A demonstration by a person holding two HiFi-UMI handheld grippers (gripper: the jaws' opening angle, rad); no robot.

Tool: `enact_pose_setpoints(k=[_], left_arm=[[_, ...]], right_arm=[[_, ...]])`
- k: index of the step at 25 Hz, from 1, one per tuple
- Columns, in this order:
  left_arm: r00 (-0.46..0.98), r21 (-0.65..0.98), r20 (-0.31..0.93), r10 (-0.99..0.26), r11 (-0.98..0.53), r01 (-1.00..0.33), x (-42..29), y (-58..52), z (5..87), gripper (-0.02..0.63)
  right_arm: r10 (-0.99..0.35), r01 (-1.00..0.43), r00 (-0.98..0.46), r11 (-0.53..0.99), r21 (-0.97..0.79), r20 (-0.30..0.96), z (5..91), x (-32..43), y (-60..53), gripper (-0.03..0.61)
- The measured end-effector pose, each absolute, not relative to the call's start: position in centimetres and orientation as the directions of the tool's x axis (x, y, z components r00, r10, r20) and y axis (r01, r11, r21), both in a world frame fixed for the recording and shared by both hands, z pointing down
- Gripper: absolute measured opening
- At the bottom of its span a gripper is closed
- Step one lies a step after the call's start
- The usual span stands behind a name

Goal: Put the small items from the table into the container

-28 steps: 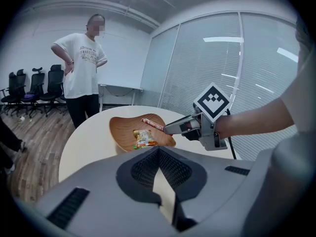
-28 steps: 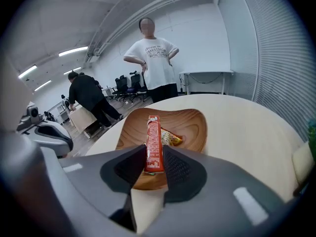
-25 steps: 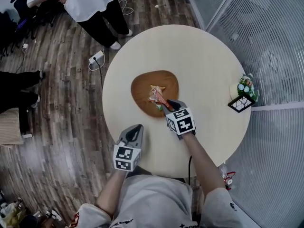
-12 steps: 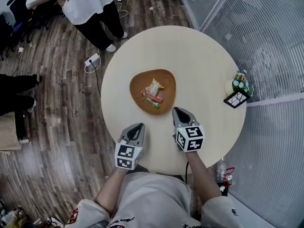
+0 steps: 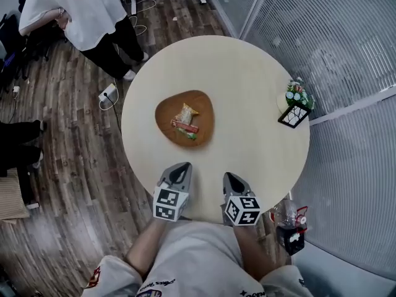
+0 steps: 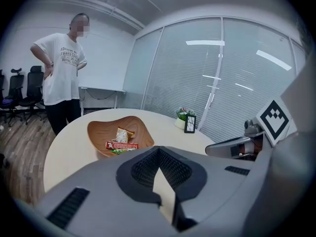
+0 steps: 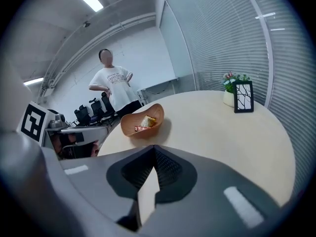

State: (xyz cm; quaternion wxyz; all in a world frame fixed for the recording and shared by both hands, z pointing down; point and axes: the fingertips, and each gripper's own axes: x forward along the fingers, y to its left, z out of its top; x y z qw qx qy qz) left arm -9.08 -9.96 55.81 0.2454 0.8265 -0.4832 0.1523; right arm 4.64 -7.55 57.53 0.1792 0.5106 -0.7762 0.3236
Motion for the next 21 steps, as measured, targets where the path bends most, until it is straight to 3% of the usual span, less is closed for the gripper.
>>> enact_pose_setpoints(k=[21], left_arm=[[0.518, 0.239, 0.514, -0.684, -0.466, -0.852, -7.1, -9.0, 56.1, 0.005]], right_arm=[[-0.663, -0.901, -0.434, 0.317, -0.297, 0.61, 56.8, 3.9, -6.3, 0.002]])
